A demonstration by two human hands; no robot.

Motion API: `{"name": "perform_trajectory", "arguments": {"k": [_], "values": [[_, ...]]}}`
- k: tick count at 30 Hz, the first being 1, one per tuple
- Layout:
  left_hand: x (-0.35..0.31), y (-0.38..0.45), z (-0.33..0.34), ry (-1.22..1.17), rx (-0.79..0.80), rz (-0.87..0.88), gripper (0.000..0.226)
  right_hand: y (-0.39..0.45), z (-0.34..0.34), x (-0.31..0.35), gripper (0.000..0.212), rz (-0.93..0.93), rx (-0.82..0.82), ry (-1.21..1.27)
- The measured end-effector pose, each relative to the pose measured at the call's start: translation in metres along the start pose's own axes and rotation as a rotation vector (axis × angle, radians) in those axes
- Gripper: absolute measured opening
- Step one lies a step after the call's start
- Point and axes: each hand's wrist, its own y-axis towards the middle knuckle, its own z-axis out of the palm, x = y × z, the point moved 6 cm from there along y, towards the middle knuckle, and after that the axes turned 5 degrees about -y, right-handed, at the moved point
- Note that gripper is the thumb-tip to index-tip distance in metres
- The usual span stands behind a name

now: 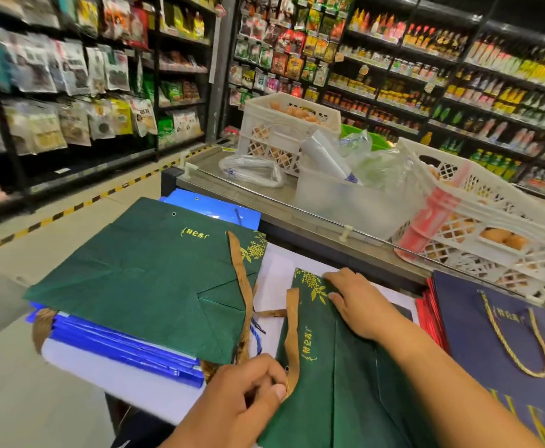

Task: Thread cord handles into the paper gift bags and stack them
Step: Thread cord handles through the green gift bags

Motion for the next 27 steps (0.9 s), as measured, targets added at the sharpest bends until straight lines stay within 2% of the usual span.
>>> {"name": "perform_trajectory", "arguments": {"k": [5,7,10,12,14,16,18,23,27], "values": [[0.001,0.001,0.000,0.050,0.004,0.011,0.014,-0.026,0.003,0.039,0.054,-0.096,0.010,0.026],[0.000,0.001,0.002,0.085,0.026,0.020,0.022,-0.043,-0.010,0.055,0.056,-0.116,-0.030,0.146],[-0.005,0.001,0.003,0.104,0.033,0.041,0.028,-0.084,-0.038,0.088,0.064,-0.207,-0.065,0.462],[-0.004,0.003,0.003,0.114,0.028,0.068,0.024,-0.113,-0.049,0.113,0.074,-0.258,-0.012,0.617],[0.001,0.004,0.003,0.127,0.033,0.083,0.014,-0.131,-0.044,0.130,0.075,-0.273,0.076,0.612],[0.005,0.004,0.002,0.111,0.038,0.077,0.006,-0.139,-0.027,0.135,0.071,-0.246,0.115,0.448],[0.007,0.004,0.002,0.065,0.037,0.057,0.005,-0.143,-0.011,0.124,0.058,-0.192,0.071,0.397],[0.007,0.002,0.001,0.028,0.003,0.032,0.006,-0.161,0.003,0.076,0.026,-0.006,-0.264,0.629],[0.009,0.000,0.002,0.014,-0.016,0.003,0.009,-0.168,0.017,0.060,0.016,0.126,-0.339,0.741]]}}
